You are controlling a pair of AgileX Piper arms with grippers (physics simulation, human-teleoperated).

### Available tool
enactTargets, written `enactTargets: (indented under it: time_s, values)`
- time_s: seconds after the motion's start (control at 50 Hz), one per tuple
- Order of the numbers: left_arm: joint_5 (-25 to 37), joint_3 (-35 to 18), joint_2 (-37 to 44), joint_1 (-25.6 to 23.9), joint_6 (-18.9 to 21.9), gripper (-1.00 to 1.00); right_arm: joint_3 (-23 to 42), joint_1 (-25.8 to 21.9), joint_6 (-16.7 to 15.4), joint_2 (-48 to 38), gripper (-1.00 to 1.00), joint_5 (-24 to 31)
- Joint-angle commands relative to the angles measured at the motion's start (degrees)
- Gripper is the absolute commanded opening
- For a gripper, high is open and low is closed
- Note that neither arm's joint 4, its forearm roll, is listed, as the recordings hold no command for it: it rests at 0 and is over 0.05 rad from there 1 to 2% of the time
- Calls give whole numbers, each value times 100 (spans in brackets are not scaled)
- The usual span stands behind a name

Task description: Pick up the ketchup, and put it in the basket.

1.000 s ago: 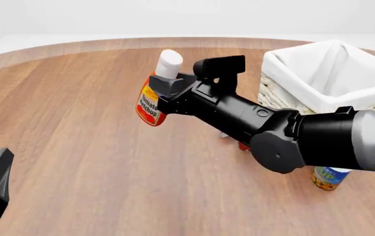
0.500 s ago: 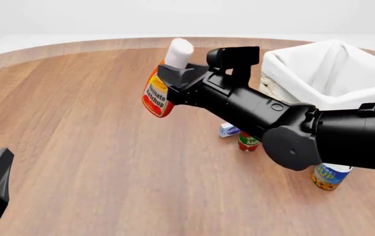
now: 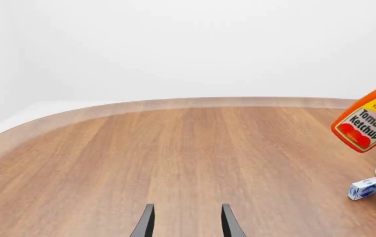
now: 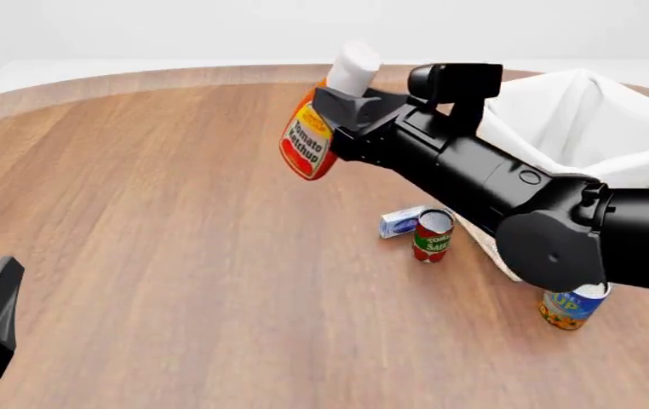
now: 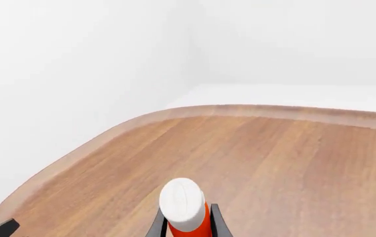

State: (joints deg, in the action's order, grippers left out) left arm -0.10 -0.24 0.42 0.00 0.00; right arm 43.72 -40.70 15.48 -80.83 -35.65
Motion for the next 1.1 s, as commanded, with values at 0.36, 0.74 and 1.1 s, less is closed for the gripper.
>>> enactTargets:
  time_s: [0.36, 0.74, 1.1]
  values:
    - [0, 0, 0, 0, 0, 100, -447, 733, -199, 610, -100, -271]
    - [0, 0, 0, 0, 0, 100, -717, 1226, -374, 1068, -100, -329]
    - [0, 0, 0, 0, 0, 100, -848, 1743, -418, 1412, -100, -219]
